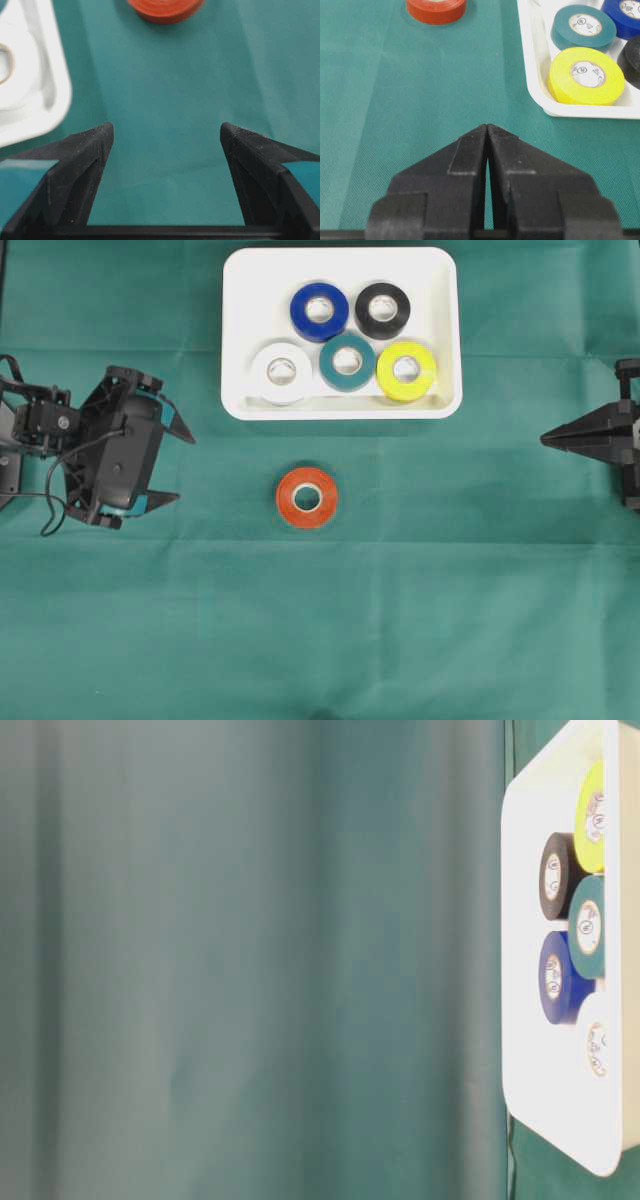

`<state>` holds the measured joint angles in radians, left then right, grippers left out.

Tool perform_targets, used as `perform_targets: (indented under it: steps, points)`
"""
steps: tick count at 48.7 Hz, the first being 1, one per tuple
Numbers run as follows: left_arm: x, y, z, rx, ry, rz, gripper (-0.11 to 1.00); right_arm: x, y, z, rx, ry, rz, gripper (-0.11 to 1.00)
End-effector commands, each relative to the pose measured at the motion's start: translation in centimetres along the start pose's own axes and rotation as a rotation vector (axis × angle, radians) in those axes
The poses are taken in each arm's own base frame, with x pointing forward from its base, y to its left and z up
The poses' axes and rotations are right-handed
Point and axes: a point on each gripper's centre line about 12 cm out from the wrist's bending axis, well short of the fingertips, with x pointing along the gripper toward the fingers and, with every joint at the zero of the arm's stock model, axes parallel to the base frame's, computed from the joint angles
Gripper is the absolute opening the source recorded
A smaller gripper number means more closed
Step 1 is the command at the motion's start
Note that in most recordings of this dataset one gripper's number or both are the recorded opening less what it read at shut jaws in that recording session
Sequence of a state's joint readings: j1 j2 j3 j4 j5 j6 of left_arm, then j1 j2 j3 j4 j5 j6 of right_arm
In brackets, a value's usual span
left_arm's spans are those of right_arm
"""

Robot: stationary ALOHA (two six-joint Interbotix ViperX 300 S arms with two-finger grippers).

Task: Put the tape into the white case with the left arm.
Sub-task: 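Withdraw the open left gripper out of the tray to the left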

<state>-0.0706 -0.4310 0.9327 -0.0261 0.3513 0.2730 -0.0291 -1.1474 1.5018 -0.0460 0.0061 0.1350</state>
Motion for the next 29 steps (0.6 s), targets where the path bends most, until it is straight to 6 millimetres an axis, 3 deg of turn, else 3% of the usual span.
perform_targets:
  steps: [1, 14, 29]
  points:
    - [-0.5, -0.3, 0.7, 0.007, -0.028, -0.005, 0.87, 0.0, 0.0, 0.5, 0.001, -0.017, -0.001, -0.09]
    - [-0.3, -0.2, 1.2, 0.011, -0.04, -0.003, 0.87, 0.0, 0.0, 0.5, 0.001, -0.017, -0.001, -0.09]
    - [2.1, -0.9, 2.6, 0.035, -0.002, -0.033, 0.87, 0.0, 0.0, 0.5, 0.001, -0.015, -0.001, -0.09]
